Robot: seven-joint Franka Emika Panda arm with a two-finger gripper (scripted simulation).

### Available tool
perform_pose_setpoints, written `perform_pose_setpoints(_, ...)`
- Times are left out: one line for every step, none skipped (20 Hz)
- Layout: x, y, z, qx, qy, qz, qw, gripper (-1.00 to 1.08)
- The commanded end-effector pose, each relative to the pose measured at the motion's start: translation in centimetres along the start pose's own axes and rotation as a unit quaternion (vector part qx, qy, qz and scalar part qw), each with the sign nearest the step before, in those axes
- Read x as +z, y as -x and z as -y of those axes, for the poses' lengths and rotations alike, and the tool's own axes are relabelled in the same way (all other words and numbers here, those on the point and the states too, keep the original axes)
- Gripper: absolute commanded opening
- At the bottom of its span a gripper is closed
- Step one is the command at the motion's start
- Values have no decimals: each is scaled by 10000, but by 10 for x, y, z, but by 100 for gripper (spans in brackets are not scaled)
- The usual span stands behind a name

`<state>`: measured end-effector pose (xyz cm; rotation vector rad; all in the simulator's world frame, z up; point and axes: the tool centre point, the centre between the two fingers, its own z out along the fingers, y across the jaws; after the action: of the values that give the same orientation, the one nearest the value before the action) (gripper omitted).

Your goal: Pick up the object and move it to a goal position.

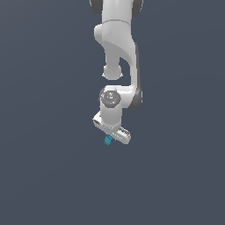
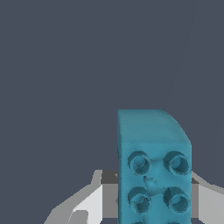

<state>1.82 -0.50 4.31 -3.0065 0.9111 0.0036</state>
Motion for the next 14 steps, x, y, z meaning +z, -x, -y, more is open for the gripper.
perform_pose_setpoints(-12, 0, -9, 2, -5, -8, 10000, -100)
perform_pose_setpoints(-17, 1, -13, 2, -5, -8, 10000, -100)
perform_pose_setpoints(-23, 1, -17, 4, -8, -6, 10000, -100)
perform_pose_setpoints(-29, 2, -22, 4, -8, -6, 10000, -100)
perform_pose_setpoints(-36, 3, -28, 4, -8, -6, 10000, -100)
perform_pose_setpoints(-43, 3, -33, 4, -10, -5, 10000, -100)
perform_pose_setpoints(-51, 4, -39, 4, -10, -5, 10000, -100)
perform_pose_setpoints(-59, 4, -45, 4, -10, -5, 10000, -100)
perform_pose_setpoints(-67, 5, -52, 6, -13, -3, 10000, -100)
perform_pose_setpoints(-76, 6, -59, 6, -13, -3, 10000, -100)
perform_pose_setpoints(-84, 7, -65, 6, -13, -3, 10000, -100)
perform_pose_setpoints(-93, 7, -72, 7, -16, -1, 10000, -100)
perform_pose_setpoints(-101, 8, -79, 7, -16, -1, 10000, -100)
perform_pose_setpoints(-110, 9, -85, 7, -16, -1, 10000, -100)
